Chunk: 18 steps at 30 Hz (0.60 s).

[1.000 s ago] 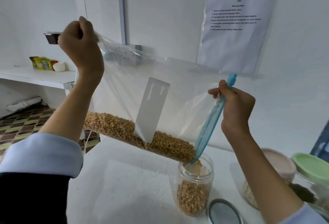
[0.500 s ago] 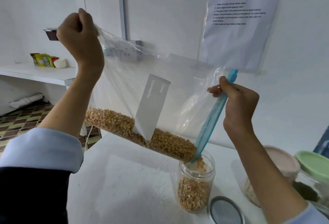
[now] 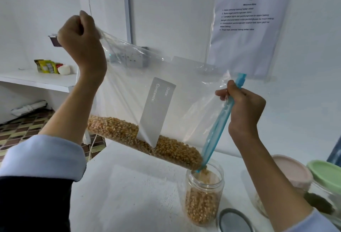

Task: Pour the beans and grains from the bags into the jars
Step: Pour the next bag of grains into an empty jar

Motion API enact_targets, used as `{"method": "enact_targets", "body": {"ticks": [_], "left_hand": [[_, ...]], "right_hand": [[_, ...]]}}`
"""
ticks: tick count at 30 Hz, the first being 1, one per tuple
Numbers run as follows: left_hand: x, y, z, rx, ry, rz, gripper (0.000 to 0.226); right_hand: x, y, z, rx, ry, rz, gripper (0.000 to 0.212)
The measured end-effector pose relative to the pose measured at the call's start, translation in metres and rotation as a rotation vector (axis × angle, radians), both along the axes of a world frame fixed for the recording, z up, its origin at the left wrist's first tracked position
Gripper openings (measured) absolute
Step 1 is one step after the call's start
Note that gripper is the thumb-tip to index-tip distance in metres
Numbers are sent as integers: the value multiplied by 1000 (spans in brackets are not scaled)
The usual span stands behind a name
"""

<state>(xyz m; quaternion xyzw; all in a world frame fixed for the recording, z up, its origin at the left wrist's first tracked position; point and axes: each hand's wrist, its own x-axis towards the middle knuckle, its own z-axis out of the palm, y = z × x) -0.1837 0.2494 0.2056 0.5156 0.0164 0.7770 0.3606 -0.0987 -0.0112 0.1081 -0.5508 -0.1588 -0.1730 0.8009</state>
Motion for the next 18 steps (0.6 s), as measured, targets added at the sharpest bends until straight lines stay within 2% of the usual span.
{"method": "enact_targets", "body": {"ticks": [18], "left_hand": [[-5,-4,4,-3,-16,-16,42]], "right_hand": [[2,-8,4,-49,-32,31,27]]}}
